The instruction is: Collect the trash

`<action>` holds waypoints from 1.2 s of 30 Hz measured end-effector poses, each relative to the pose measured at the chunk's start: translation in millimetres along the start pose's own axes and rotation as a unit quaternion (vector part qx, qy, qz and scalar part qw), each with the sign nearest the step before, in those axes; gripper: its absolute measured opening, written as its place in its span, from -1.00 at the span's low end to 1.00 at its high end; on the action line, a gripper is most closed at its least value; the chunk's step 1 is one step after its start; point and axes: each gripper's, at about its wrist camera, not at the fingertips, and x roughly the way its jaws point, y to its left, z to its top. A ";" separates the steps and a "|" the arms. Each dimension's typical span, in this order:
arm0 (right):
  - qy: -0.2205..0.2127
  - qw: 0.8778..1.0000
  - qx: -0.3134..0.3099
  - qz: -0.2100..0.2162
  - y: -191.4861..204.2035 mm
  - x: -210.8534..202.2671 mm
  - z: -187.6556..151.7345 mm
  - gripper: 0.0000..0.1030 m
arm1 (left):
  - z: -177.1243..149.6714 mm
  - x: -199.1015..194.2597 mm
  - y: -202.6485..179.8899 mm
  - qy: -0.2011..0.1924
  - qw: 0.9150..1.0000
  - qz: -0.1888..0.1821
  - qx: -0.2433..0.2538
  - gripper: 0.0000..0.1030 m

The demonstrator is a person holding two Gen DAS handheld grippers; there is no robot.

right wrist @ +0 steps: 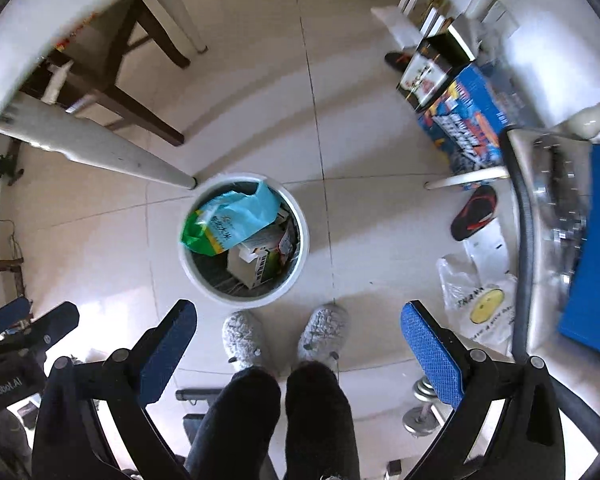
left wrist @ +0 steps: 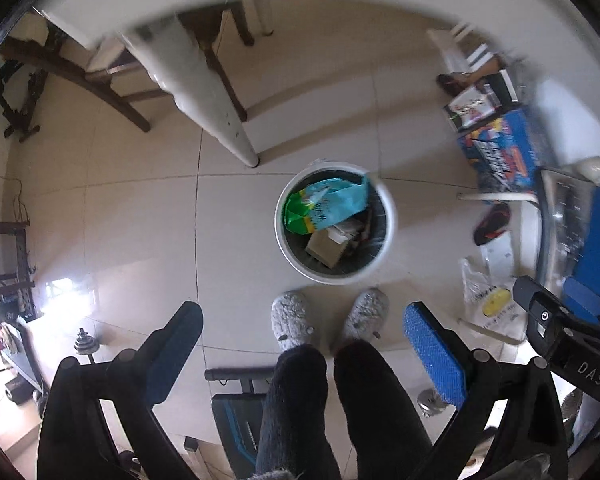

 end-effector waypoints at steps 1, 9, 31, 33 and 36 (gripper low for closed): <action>-0.002 1.000 0.000 0.004 0.4 -14.4 -2.6 1.00 | -3.9 -14.0 -1.9 -0.001 1.000 -0.004 0.001 1.00; -0.016 0.998 -0.006 0.059 -3.4 -163.6 -28.2 1.00 | -27.0 -131.5 -7.2 -0.023 0.996 -0.083 0.005 1.00; -0.059 0.983 -0.058 0.161 12.5 -409.3 -71.7 1.00 | -69.7 -317.4 11.0 -0.105 0.973 -0.205 0.006 1.00; -0.058 0.983 -0.064 0.160 14.7 -414.4 -73.9 1.00 | -72.6 -319.5 12.1 -0.105 0.973 -0.207 0.001 1.00; -0.054 0.983 -0.071 0.162 14.8 -417.8 -75.7 1.00 | -75.3 -320.9 13.3 -0.105 0.972 -0.211 -0.004 1.00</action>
